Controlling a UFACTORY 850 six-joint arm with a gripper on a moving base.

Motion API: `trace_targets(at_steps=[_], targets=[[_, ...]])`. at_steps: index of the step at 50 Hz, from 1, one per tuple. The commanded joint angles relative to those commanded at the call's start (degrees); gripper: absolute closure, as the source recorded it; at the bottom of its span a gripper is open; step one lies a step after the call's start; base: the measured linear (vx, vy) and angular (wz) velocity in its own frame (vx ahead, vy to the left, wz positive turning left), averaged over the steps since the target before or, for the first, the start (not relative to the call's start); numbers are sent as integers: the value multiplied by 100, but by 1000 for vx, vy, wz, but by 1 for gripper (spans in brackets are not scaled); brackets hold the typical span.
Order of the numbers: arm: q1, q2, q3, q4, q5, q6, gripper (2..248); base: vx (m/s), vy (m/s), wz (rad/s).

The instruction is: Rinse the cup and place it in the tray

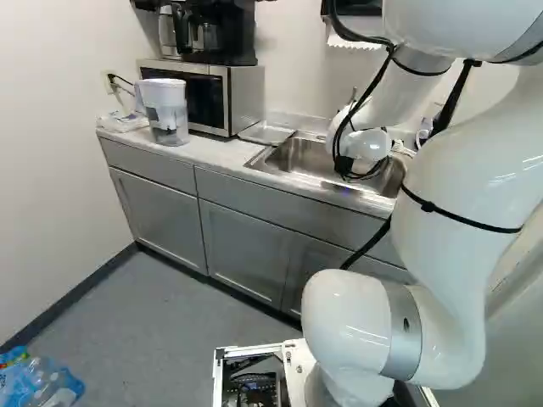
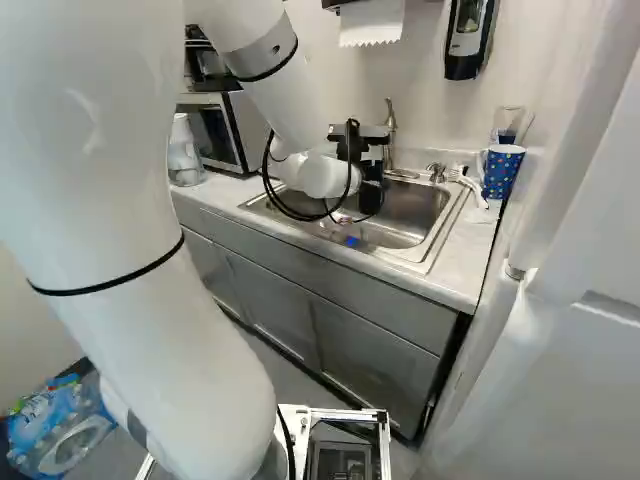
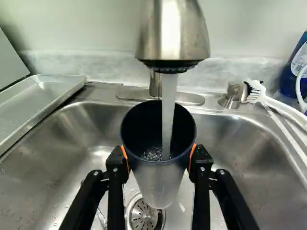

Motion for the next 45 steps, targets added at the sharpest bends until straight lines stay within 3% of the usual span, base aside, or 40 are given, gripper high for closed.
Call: trace_targets(at_steps=[45], targets=[[0, 0, 0, 0, 0, 0, 124, 0, 0, 0]])
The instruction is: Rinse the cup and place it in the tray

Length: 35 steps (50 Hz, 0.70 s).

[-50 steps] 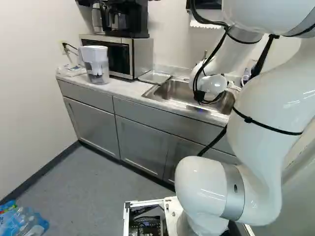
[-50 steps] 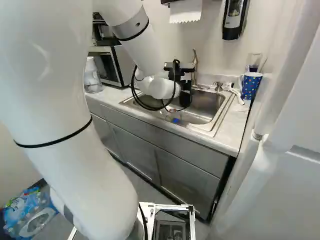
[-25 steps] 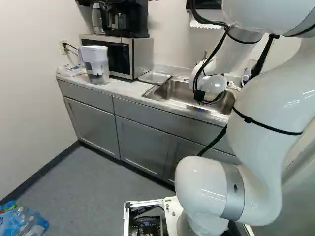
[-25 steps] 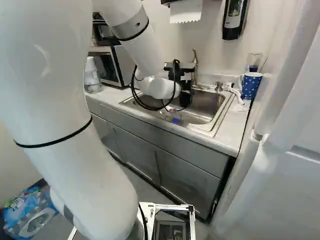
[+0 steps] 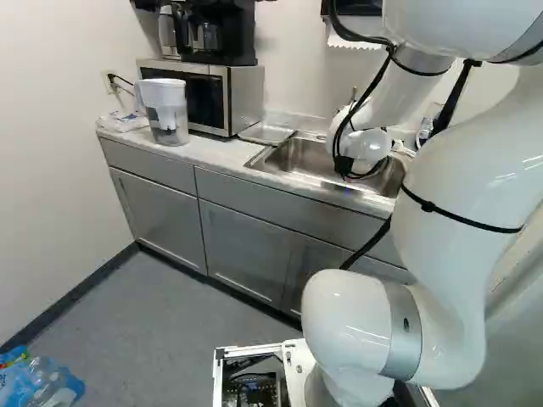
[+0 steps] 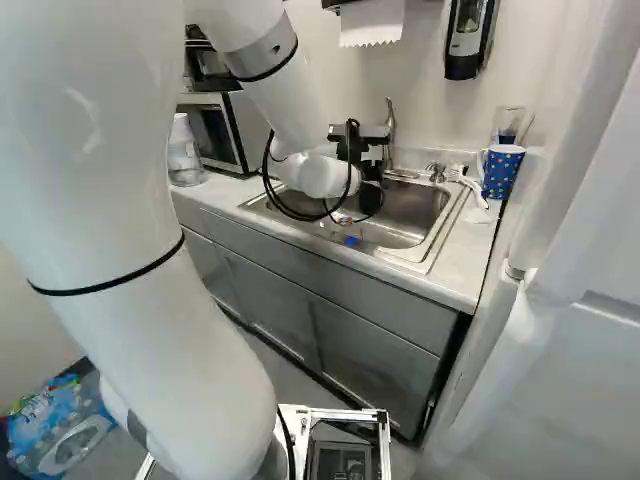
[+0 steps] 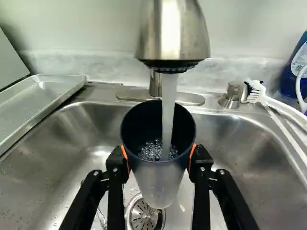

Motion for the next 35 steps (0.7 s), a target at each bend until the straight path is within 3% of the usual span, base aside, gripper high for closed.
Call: trace_targets(at_steps=[35], targets=[[0, 0, 0, 0, 0, 0, 124, 0, 0, 0]])
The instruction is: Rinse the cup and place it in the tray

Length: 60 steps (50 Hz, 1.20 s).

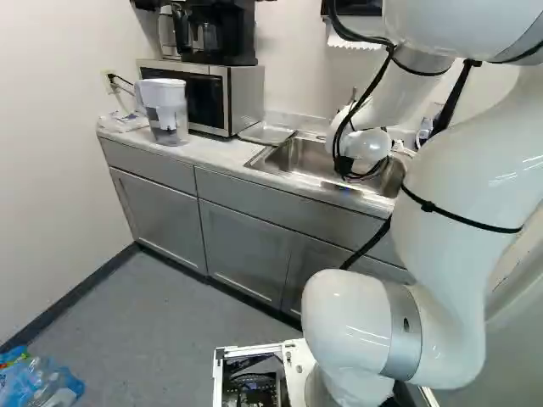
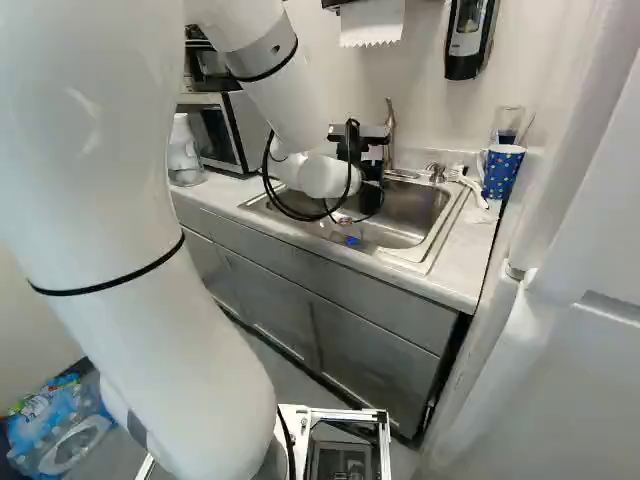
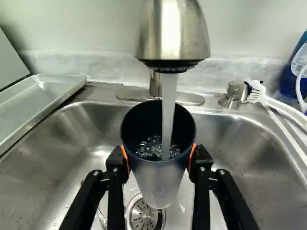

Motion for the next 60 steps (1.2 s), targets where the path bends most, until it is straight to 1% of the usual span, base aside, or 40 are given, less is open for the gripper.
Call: trace_targets(at_steps=[60], targets=[[0, 0, 0, 0, 0, 0, 124, 0, 0, 0]])
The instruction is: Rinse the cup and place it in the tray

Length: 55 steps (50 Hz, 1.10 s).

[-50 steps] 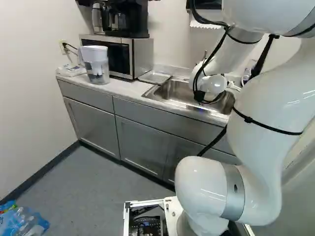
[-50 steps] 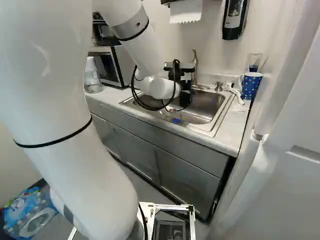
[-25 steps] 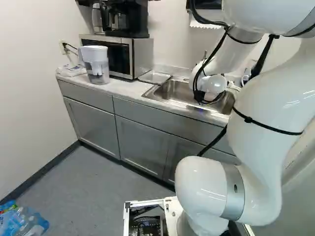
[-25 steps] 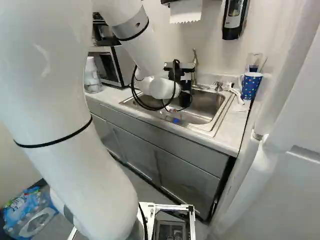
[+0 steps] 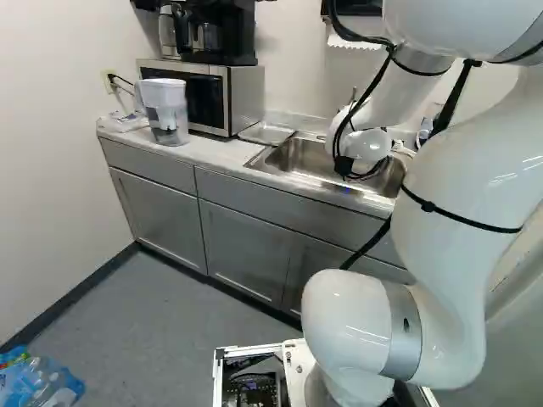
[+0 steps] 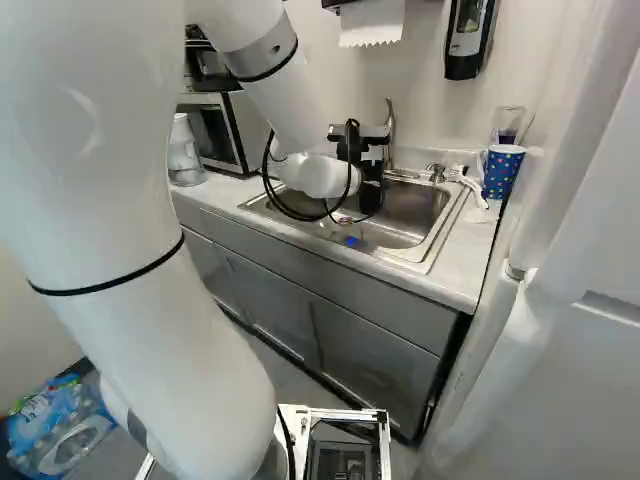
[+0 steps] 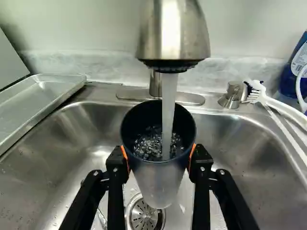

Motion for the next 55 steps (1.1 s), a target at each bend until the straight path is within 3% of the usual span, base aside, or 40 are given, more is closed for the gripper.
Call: trace_targets(at_steps=[55], targets=[[0, 0, 0, 0, 0, 0, 124, 0, 0, 0]])
